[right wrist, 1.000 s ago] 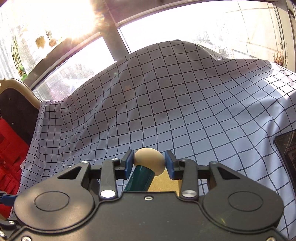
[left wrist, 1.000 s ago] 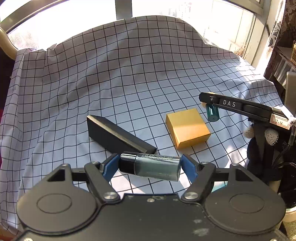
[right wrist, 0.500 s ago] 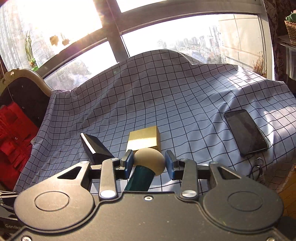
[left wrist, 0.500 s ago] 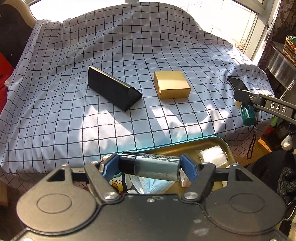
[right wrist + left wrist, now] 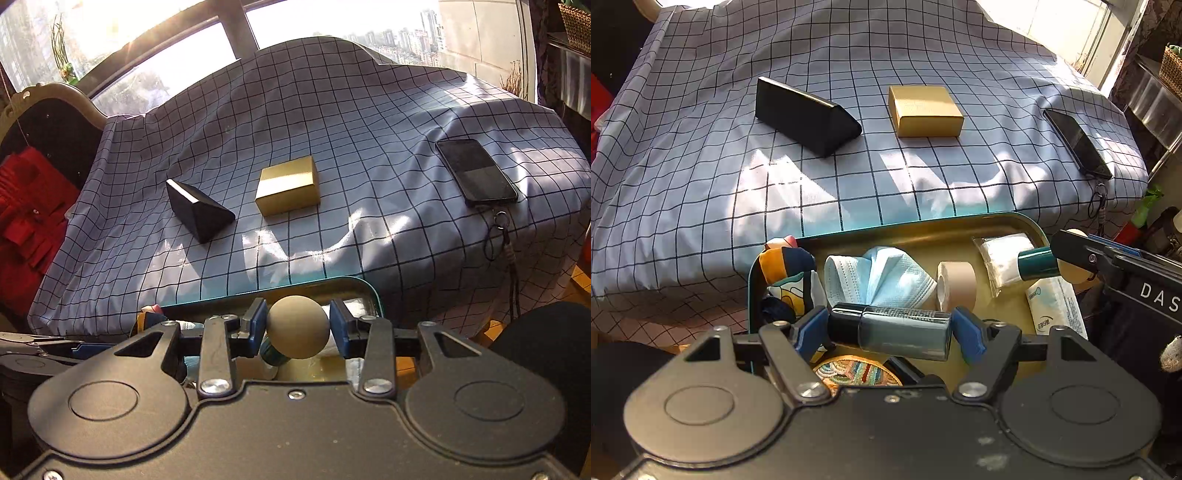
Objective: Organize soft objects
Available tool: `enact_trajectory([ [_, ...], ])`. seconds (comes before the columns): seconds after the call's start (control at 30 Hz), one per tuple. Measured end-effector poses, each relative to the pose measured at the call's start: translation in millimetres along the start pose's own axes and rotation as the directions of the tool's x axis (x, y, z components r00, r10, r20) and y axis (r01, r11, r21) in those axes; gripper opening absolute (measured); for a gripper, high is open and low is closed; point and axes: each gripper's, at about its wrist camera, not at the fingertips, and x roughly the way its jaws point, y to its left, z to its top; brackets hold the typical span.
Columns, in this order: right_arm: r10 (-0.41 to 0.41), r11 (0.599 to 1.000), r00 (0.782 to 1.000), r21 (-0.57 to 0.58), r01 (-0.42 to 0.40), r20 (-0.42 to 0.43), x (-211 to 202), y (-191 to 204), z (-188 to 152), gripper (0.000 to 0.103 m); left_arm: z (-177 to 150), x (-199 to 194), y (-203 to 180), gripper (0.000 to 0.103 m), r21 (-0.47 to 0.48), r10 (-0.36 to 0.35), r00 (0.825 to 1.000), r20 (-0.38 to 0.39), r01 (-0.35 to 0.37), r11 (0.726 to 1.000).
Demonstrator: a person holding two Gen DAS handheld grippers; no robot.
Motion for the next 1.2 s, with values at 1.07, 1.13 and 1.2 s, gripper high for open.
enact_trajectory([
  [1.07, -0.017, 0.998, 0.999, -0.06, 0.019, 0.029, -5.5, 21.2, 1.1, 0.071, -8.7, -16.7, 14.0, 0.098, -0.112, 0.041, 0.996, 0.083, -0.032, 0.993],
  [1.13, -0.02, 0.998, 0.999, -0.059, 0.021, 0.027, -6.5, 21.5, 1.4, 0.072, -11.1, -17.3, 15.3, 0.098, -0.133, 0.038, 0.996, 0.081, -0.027, 0.991],
  [1.2, -0.034, 0.997, 0.999, -0.069, 0.034, 0.014, -6.4, 23.0, 1.5, 0.072, -14.2, -18.2, 16.6, 0.098, -0.157, 0.037, 0.996, 0.075, -0.025, 0.987],
])
